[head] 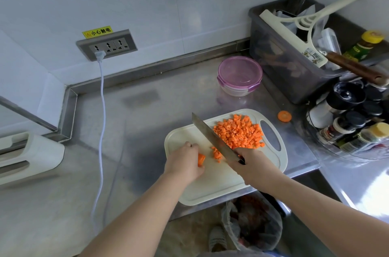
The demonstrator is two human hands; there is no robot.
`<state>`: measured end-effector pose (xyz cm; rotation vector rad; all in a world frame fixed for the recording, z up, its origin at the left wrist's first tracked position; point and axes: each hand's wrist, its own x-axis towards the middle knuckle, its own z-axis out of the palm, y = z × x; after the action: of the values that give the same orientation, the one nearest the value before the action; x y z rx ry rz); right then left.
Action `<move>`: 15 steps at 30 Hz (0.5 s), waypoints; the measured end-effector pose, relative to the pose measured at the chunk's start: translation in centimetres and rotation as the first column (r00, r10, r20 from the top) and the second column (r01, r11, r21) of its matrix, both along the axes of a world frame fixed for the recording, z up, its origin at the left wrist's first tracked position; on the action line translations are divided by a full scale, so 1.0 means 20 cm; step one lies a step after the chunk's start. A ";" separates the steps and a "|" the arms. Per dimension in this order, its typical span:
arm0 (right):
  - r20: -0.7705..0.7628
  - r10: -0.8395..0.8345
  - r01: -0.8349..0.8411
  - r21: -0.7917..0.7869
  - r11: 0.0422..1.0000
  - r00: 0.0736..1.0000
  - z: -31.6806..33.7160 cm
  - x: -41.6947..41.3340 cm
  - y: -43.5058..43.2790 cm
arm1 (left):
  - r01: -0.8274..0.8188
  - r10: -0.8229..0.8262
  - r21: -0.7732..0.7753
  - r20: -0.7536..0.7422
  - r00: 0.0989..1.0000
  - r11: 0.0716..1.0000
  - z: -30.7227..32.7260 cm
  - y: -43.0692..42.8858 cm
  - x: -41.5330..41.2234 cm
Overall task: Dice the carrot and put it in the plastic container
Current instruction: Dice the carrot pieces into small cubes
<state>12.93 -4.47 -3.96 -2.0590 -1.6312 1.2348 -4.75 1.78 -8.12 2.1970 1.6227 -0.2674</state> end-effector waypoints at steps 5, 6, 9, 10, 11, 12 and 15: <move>-0.013 -0.002 0.002 -0.024 1.000 1.000 -0.04 -0.05 -0.05 | -0.071 0.071 0.031 0.023 0.997 0.997 0.01 -0.03 0.07; -0.011 -0.005 0.005 -0.024 1.000 1.000 -0.05 -0.05 -0.06 | -0.111 0.110 0.033 0.031 0.993 0.993 0.01 -0.02 0.07; -0.047 -0.038 0.037 -0.029 0.999 0.998 -0.08 -0.08 -0.08 | -0.246 0.245 0.016 0.062 0.968 0.969 0.02 -0.01 0.08; -0.065 -0.049 0.047 -0.036 0.998 0.997 -0.09 -0.08 -0.09 | -0.277 0.277 -0.007 0.079 0.958 0.961 0.03 -0.01 0.08; -0.075 -0.055 0.053 -0.034 0.998 0.996 -0.09 -0.09 -0.10 | -0.305 0.308 -0.039 0.105 0.946 0.951 0.03 -0.01 0.08; -0.069 -0.053 0.052 -0.022 0.998 0.996 -0.10 -0.09 -0.11 | -0.334 0.341 -0.072 0.133 0.931 0.940 0.02 -0.01 0.08; -0.016 -0.007 0.007 0.024 1.000 1.000 -0.13 -0.10 -0.13 | -0.406 0.431 -0.152 0.196 0.881 0.901 0.01 -0.01 0.09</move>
<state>10.84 -7.06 -6.62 -2.0332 -1.6225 1.2203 -2.99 1.58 -7.87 1.6696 1.8497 0.0215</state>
